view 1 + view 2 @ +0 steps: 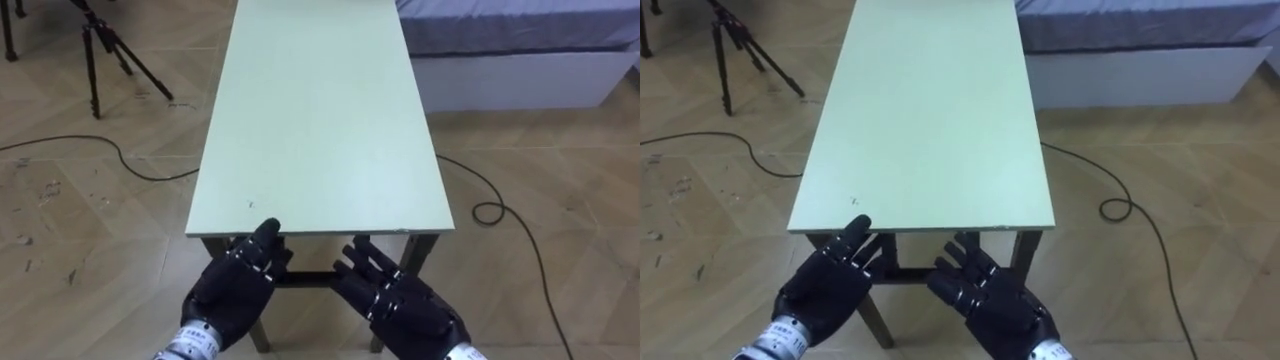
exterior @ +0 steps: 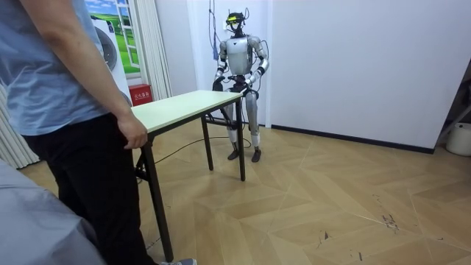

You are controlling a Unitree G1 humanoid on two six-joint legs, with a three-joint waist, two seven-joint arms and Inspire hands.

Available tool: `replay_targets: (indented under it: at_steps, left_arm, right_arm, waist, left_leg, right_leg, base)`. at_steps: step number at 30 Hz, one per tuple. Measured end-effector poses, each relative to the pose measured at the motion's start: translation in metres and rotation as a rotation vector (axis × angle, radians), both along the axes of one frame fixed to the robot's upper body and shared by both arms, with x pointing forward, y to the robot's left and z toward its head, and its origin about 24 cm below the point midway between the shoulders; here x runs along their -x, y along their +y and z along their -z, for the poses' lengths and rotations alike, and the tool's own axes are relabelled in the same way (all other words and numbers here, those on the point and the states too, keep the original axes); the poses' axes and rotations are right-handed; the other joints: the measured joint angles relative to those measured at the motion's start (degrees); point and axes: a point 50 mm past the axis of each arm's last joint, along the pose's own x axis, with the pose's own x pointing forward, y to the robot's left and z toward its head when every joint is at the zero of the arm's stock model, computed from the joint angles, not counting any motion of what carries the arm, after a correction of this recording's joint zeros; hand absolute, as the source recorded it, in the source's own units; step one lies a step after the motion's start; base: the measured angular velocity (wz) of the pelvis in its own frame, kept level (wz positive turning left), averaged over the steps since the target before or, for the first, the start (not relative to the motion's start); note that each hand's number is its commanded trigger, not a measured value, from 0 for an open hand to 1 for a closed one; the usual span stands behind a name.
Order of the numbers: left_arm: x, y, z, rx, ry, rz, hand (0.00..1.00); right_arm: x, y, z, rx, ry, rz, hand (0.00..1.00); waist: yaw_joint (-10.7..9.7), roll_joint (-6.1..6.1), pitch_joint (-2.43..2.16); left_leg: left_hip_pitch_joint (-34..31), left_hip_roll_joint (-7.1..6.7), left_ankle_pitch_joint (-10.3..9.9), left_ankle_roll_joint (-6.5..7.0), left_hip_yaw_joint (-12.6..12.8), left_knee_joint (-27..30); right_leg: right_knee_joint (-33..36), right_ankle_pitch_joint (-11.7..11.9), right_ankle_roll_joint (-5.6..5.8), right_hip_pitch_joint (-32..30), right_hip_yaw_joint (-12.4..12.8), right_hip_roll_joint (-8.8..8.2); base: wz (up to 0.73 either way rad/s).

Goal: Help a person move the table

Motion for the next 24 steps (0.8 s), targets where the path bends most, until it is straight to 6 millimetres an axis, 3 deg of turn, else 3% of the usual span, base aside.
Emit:
replay_targets:
  at_steps: [7, 19, 24]
  left_arm:
    - [-0.007, 0.009, 0.003, 0.018, 0.055, -0.083, 0.0]
    - [-0.008, 0.006, 0.008, 0.047, 0.128, -0.14, 0.0]
    - [-0.008, 0.006, 0.009, 0.053, 0.156, -0.148, 0.0]
  right_arm:
    - [-0.016, -0.004, -0.004, -0.051, 0.064, 0.108, 0.0]
    - [-0.021, 0.003, -0.004, -0.163, 0.132, 0.215, 0.0]
    - [-0.023, -0.004, -0.005, -0.146, 0.149, 0.254, 0.0]
  waist:
    - [1.1, 0.26, -0.27]
    - [0.9, 0.26, -0.29]
    - [0.9, 0.67, -0.37]
  left_leg:
    - [0.1, -0.02, 0.1, 0.09, 0.0, 0.1]
    - [0.8, -0.02, 0.1, 0.09, -0.1, 0.0]
    - [0.9, -0.02, 0.1, 0.09, -0.2, 0.0]
  right_leg:
    - [0.3, 0.0, -0.07, -0.4, 0.1, -0.02]
    - [-0.3, 0.1, -0.09, 0.8, 0.1, 0.01]
    - [-0.6, 0.3, -0.06, 0.9, 0.1, 0.05]
  base:
    - [0.0]
    - [-0.02]
    - [0.0]
